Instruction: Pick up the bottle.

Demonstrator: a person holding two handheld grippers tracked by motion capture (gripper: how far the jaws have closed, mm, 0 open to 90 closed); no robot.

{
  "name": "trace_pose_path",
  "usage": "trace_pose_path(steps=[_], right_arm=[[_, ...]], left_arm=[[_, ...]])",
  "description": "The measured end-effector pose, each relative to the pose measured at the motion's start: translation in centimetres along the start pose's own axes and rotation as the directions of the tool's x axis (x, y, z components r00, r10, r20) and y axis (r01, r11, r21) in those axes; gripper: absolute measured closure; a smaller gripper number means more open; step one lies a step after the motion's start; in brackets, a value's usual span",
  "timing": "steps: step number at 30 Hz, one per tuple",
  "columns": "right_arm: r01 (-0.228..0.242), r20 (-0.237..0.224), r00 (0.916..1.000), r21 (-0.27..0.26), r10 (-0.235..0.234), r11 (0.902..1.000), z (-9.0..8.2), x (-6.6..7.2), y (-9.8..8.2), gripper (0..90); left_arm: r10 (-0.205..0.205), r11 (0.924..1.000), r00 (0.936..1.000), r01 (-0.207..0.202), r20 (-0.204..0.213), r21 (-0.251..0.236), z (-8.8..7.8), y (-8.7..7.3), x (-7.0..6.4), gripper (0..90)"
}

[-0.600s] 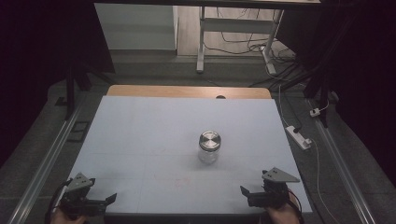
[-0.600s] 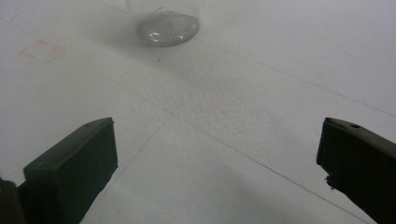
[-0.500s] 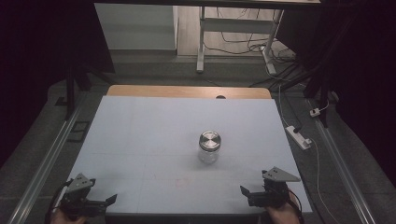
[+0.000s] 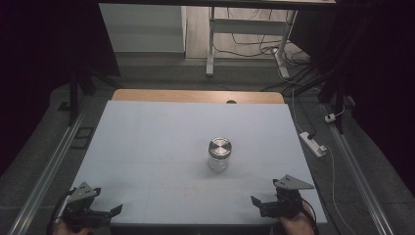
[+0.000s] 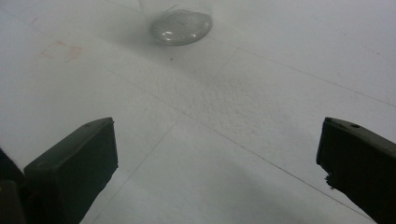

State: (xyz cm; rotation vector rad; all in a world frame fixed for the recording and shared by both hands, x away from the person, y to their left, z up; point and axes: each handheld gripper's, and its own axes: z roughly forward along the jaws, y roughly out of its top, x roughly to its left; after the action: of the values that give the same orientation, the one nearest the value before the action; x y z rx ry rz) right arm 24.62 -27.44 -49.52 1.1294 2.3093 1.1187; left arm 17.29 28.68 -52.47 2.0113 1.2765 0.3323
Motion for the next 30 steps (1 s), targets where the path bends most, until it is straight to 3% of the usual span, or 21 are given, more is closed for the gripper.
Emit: trace_pose_path(steps=[5,12,24,30], right_arm=[[-0.004,0.007,1.0,0.0,0.004,1.0,0.0,0.0,0.0,0.0],[-0.009,-0.017,0.9998,-0.02,0.009,0.9998,0.0,0.1,0.3,0.0],[0.064,-0.06,0.9958,-0.077,-0.069,0.995,0.4,0.8,1.4,0.0],[0.066,-0.071,0.9948,-0.088,-0.073,0.9939,0.8,1.0,2.0,0.0]], left_arm=[[0.003,1.0,1.0,-0.003,0.003,-0.002,0.0,0.0,0.0,0.0],[0.006,1.0,1.0,-0.006,0.007,-0.002,0.0,0.0,0.0,0.0],[0.012,0.9999,0.9999,-0.012,0.005,0.007,0.1,0.0,-0.1,0.0],[0.012,0.9999,0.9999,-0.012,0.008,0.008,0.1,0.0,-0.1,0.0]])
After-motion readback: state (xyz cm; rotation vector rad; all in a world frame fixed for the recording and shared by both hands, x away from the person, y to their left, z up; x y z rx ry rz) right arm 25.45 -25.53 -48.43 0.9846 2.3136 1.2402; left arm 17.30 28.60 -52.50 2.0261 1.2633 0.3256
